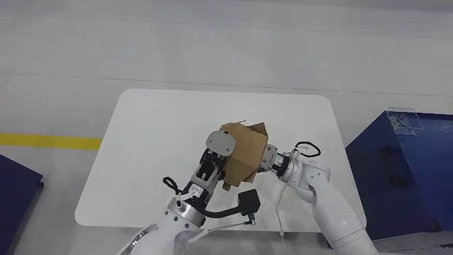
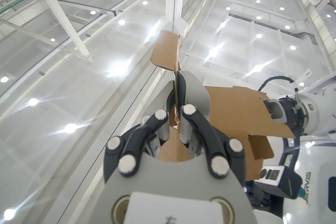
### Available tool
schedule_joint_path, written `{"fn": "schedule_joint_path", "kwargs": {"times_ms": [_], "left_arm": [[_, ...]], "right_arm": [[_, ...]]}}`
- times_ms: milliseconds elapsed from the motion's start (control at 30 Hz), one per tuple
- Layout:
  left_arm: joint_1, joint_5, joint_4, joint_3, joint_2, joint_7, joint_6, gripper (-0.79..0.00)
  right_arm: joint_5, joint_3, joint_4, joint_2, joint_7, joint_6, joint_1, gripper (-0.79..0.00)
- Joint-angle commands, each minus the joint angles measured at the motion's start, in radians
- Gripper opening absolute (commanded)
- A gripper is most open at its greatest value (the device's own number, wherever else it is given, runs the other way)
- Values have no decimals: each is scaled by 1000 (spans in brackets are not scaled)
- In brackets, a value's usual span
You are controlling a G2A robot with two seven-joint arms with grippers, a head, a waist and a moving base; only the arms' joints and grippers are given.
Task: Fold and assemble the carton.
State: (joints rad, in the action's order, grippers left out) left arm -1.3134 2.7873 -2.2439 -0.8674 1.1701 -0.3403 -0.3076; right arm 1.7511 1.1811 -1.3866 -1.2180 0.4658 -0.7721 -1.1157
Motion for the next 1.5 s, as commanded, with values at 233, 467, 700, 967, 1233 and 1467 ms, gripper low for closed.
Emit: {"fn": "schedule_joint_path", "kwargs": {"times_ms": [233, 467, 700, 967, 1233, 1467], "left_arm": [[-15, -124, -5, -47, 12, 27, -18, -785], [-23, -195, -17, -82, 17, 54, -40, -785], [-24, -170, -27, -104, 20, 69, -22, -785], [-25, -102, -44, -118, 17, 89, 21, -785], [-31, -885, -62, -323, 38, 37, -153, -785], [50, -1627, 106, -480, 41, -61, -319, -785]], "right_arm": [[-26, -2, 13, -5, 36, 20, 15, -785], [-62, -6, 27, -8, 87, 30, 24, -785], [-75, -7, 32, -8, 102, 27, 24, 0], [-75, -7, 32, -8, 102, 27, 24, 0], [-312, 101, -71, 23, 237, 162, -22, 0], [-520, 219, -175, 56, 460, 317, -101, 0]]}}
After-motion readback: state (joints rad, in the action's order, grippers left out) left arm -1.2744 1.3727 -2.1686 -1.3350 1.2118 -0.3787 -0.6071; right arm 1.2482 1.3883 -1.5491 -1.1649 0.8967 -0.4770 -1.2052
